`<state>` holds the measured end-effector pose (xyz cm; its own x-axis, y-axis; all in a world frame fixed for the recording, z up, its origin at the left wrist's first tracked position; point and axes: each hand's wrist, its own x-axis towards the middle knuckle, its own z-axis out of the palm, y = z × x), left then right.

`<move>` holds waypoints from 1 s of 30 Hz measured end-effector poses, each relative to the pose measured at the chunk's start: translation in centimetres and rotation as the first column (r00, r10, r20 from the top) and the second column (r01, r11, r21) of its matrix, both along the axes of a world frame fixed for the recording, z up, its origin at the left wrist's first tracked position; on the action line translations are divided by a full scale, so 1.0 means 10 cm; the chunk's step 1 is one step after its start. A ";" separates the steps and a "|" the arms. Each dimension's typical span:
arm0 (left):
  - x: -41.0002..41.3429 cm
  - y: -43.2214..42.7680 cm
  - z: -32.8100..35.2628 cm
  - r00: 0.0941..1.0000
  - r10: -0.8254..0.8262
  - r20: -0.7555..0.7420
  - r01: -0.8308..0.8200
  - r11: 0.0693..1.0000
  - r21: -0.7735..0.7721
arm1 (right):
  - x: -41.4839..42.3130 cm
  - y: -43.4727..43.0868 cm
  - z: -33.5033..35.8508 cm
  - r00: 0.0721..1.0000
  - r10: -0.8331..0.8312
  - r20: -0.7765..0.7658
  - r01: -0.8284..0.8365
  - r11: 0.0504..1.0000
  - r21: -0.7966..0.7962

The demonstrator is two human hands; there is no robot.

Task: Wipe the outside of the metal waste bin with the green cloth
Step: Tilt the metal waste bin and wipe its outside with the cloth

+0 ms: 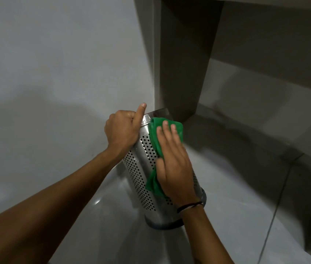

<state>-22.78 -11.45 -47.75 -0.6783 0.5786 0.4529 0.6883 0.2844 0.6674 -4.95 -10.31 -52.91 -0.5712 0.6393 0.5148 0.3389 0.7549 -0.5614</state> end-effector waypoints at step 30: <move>0.11 0.22 -0.15 0.994 -0.056 0.094 0.079 0.961 -0.264 | 0.01 0.37 -0.52 0.986 -0.156 -0.063 0.127 0.935 -0.331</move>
<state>-21.70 -9.26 -49.30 -0.6627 0.7164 0.2184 0.6561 0.4147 0.6306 -4.88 -6.66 -58.12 -0.4249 0.8510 0.3085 0.3682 0.4738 -0.7999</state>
